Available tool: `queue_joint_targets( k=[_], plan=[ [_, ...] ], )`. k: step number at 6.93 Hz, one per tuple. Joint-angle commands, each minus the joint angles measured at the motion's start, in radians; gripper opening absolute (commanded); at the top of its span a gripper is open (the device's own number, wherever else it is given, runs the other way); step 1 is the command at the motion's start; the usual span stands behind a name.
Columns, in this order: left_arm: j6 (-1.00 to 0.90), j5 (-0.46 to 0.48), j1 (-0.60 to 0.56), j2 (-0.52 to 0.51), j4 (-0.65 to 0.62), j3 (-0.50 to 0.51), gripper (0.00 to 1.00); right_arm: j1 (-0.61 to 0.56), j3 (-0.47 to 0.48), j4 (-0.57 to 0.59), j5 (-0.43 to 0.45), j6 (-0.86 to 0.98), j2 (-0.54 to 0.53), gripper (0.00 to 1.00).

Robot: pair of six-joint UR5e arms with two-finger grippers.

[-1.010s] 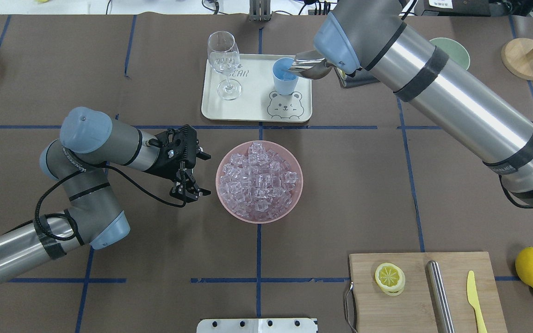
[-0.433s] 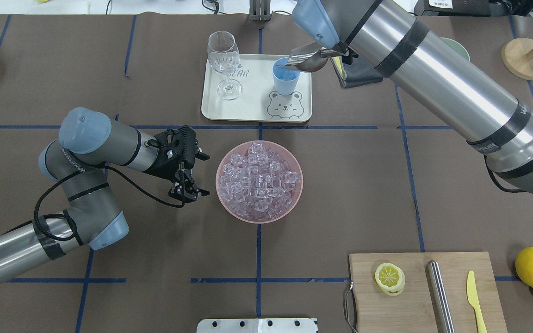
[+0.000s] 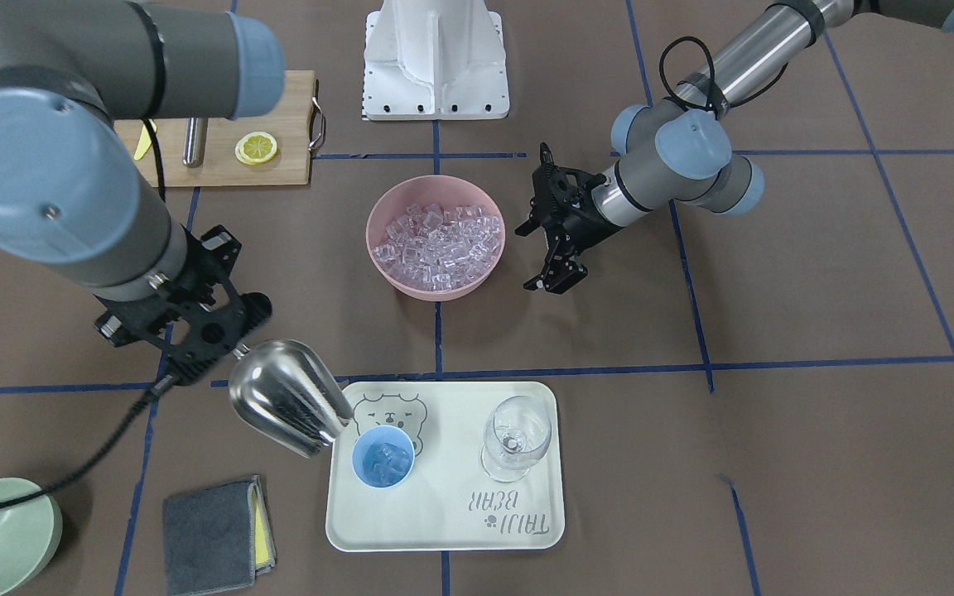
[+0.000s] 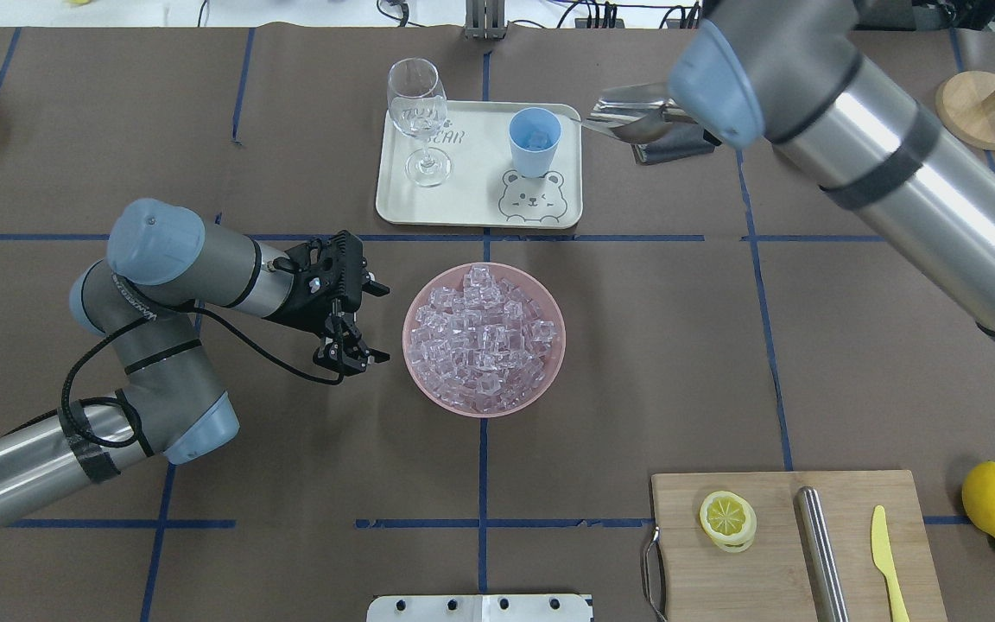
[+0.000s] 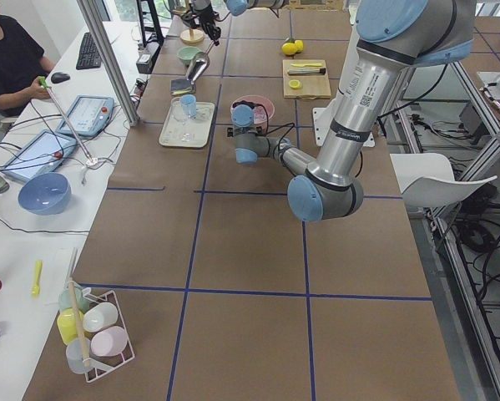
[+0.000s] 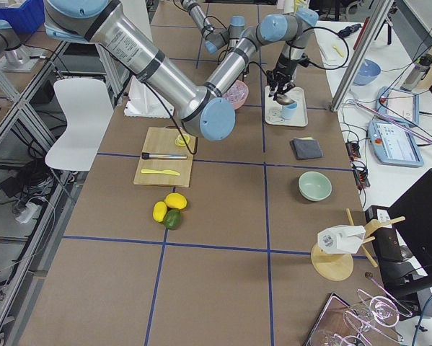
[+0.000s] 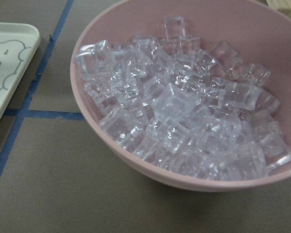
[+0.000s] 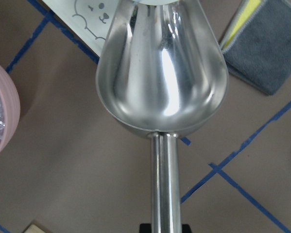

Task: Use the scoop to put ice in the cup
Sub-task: 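Carry the empty scoop back to its spot while the left arm withdraws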

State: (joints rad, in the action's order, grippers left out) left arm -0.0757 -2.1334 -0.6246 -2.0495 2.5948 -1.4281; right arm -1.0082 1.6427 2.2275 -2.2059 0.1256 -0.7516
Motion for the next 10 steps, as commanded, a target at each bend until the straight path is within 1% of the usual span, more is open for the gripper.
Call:
queue_joint_targets(
  k=[1,2,3,4,5,6,7,8,9,10],
  plan=[
    [0.004,0.004,-0.047,0.003,-0.015,-0.002,1.00,-0.007,0.198,-0.109,-0.014,-0.226,-0.196,0.00],
    [0.002,0.004,-0.087,0.043,-0.025,-0.003,1.00,-0.010,0.254,-0.109,-0.012,-0.312,-0.259,0.00],
    [0.002,0.030,-0.134,0.067,-0.028,-0.003,1.00,-0.010,0.328,-0.111,-0.006,-0.401,-0.350,0.00],
    [-0.021,0.033,-0.206,0.110,-0.076,-0.005,1.00,-0.013,0.386,-0.112,-0.005,-0.458,-0.423,0.00],
    [-0.013,0.041,-0.237,0.161,-0.117,-0.037,1.00,-0.026,0.402,-0.114,-0.002,-0.591,-0.480,0.00],
    [-0.018,0.040,-0.312,0.188,-0.124,-0.037,1.00,-0.024,0.405,-0.193,0.038,-0.671,-0.535,0.00],
    [-0.022,0.033,-0.376,0.228,-0.145,-0.040,1.00,-0.024,0.410,-0.330,0.046,-0.691,-0.631,0.00],
    [-0.033,0.032,-0.417,0.267,-0.156,-0.040,1.00,-0.023,0.408,-0.489,0.078,-0.713,-0.734,0.00],
    [-0.039,0.039,-0.456,0.349,-0.154,-0.090,1.00,-0.020,0.396,-0.581,0.098,-0.762,-0.771,0.00],
    [0.029,0.041,-0.483,0.386,-0.183,-0.094,1.00,-0.018,0.397,-0.635,0.098,-0.764,-0.823,0.00]
  ],
)
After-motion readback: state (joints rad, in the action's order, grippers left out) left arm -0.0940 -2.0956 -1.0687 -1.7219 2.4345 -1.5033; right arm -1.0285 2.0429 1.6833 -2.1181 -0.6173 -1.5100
